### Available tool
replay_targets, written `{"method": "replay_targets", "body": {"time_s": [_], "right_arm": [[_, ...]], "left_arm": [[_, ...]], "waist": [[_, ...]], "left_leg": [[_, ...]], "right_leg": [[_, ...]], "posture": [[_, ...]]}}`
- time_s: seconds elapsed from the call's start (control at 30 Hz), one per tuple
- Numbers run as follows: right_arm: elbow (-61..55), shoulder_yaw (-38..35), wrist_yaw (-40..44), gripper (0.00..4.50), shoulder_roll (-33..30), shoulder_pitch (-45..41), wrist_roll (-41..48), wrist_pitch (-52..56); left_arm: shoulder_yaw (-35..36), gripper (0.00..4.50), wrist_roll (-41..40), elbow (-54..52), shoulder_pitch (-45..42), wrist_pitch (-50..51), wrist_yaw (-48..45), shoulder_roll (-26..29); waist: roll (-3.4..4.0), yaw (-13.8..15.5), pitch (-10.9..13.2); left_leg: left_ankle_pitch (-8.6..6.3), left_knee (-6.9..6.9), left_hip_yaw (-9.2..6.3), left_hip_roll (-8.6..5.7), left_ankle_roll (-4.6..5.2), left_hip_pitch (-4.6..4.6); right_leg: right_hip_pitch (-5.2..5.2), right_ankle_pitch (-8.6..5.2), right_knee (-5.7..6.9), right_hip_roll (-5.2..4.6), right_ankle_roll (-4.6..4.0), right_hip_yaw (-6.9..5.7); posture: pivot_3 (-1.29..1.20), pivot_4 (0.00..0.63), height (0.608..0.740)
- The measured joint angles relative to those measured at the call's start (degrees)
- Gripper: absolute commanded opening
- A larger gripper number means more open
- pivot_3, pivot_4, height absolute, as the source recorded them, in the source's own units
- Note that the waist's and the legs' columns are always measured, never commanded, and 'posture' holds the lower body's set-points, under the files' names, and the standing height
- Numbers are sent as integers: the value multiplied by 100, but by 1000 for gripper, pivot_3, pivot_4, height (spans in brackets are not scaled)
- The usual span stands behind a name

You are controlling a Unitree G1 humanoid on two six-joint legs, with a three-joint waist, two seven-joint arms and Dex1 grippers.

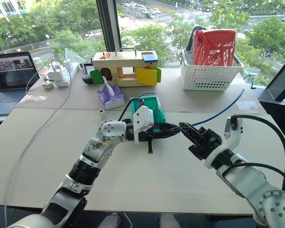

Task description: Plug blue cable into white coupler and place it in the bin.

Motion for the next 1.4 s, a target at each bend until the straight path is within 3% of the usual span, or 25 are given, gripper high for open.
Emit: {"method": "replay_targets", "body": {"time_s": [0.1, 0.23, 0.47, 0.57, 0.77, 1.1, 1.4], "right_arm": [[3, 9, 38, 0, -23, -21, 4, -1], [118, -96, 192, 0, -261, -162, 8, 0], [532, -223, 490, 0, -504, -401, 11, 44], [606, -183, 584, 0, -502, -566, -16, 84], [670, -80, 652, 0, -486, -615, -171, 104], [701, 21, 659, 0, -450, -629, -357, 106], [618, 11, 592, 0, -450, -574, -375, 105]], "left_arm": [[114, 3173, -447, -98, -1, 370, -249, 123], [315, 4480, -548, -92, -53, 389, -572, 718], [1523, 4480, -567, 1459, -795, 136, -393, 1772], [2048, 4480, -520, 2691, -965, -314, -36, 2157], [2585, 4480, -392, 4063, -972, -979, 458, 2514], [2692, 4480, 78, 5424, -784, -1690, 1040, 2354], [2571, 4480, 355, 5850, -849, -1717, 1402, 1688]], "waist": [[1, -6, 0], [2, -54, 0], [3, -100, 1], [3, -123, 1], [1, -83, 2], [1, -64, 2], [1, -62, 2]], "left_leg": [[0, 0, 0, 0, 0, 0], [1, -2, 0, 3, 1, 4], [1, -11, 0, 3, 1, 0], [0, -19, 0, 3, 1, -7], [1, -19, -2, 2, 1, -28], [1, -18, -3, 3, 1, -24], [1, -16, -4, 3, 1, -28]], "right_leg": [[-1, 0, 0, 0, 0, 0], [-3, -1, 6, 3, -1, 0], [-10, -2, 3, 2, -2, -1], [-28, 2, 6, 2, -10, -1], [-42, 13, 7, -1, -29, -6], [-42, 15, 16, -1, -31, -8], [-43, 15, 17, -1, -32, -9]], "posture": [[0, 150, 740], [0, 150, 740], [0, 150, 740], [0, 150, 740], [0, 150, 740], [0, 150, 740], [0, 150, 740]]}}
